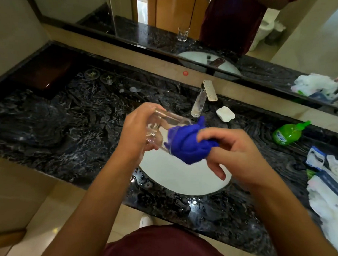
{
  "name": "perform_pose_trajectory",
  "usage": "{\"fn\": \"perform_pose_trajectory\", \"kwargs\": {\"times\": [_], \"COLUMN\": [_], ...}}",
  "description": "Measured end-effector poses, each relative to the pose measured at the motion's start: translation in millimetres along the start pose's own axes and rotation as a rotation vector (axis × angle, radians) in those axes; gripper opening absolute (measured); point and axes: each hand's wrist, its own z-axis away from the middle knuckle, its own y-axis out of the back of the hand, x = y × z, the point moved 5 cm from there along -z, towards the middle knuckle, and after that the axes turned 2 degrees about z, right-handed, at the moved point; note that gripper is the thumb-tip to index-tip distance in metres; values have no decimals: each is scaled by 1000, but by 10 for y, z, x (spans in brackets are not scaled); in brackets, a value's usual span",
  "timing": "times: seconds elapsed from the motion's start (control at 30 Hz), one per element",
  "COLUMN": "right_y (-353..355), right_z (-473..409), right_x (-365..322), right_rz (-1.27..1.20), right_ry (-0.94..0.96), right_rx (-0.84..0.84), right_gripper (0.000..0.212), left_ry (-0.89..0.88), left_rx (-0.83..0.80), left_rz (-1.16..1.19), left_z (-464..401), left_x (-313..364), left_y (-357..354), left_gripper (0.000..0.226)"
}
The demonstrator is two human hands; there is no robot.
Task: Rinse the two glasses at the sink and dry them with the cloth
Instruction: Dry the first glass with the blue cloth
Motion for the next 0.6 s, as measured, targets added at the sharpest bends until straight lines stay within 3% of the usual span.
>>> {"fn": "perform_pose_trajectory", "kwargs": {"times": [0.1, 0.2, 0.27, 0.4, 0.53, 0.6], "right_y": [-7, -172, -193, -132, -172, -177], "right_z": [80, 73, 22, 6, 33, 8], "right_x": [-181, -345, -368, -312, -228, -219], "right_rz": [177, 671, 854, 892, 1017, 1151], "right_ry": [245, 449, 471, 459, 434, 446], "right_rx": [70, 83, 85, 162, -50, -58], "right_gripper": [51, 51, 55, 40, 40, 36], "left_ry": [140, 293, 375, 379, 428, 440], "left_rx": [15, -142, -239, -196, -174, -169], "left_rz": [84, 139, 267, 342, 415, 370], "left_z": [-73, -87, -58, -53, -85, -54], "left_x": [-100, -335, -439, -494, -549, -571], "left_y": [85, -11, -107, -89, -47, -37], "left_gripper": [37, 37, 40, 36, 68, 63]}}
